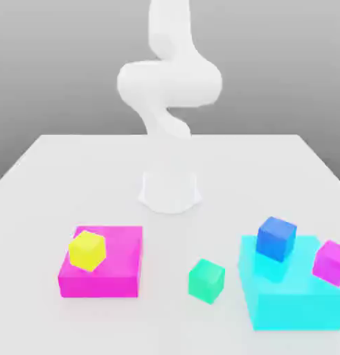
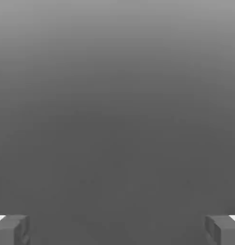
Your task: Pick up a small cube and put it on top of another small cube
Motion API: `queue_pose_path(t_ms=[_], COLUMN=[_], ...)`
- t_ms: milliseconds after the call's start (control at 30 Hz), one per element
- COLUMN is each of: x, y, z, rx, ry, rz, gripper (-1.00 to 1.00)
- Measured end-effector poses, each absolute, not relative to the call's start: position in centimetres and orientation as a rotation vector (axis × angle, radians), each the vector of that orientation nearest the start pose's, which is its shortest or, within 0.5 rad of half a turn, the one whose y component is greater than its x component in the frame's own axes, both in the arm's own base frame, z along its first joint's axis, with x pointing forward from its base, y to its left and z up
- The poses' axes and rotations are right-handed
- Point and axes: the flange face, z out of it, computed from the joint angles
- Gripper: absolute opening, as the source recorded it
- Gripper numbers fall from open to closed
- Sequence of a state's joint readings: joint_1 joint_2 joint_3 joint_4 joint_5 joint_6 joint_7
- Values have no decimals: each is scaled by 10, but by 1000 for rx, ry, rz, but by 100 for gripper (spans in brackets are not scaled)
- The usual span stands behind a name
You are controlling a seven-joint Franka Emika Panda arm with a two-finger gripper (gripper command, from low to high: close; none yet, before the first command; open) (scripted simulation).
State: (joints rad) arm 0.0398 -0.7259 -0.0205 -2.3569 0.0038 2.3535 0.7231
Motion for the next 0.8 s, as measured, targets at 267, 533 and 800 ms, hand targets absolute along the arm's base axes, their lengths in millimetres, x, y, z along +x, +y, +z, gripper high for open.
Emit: queue_pose_path(t_ms=[267, 533, 800], x=[433, 388, 351], y=[40, 72, 74], z=[462, 260, 156], rx=[-2876, -3095, -3130], ry=[508, -56, -288], rz=[-595, -171, -4], gripper=[0, 0, 0])
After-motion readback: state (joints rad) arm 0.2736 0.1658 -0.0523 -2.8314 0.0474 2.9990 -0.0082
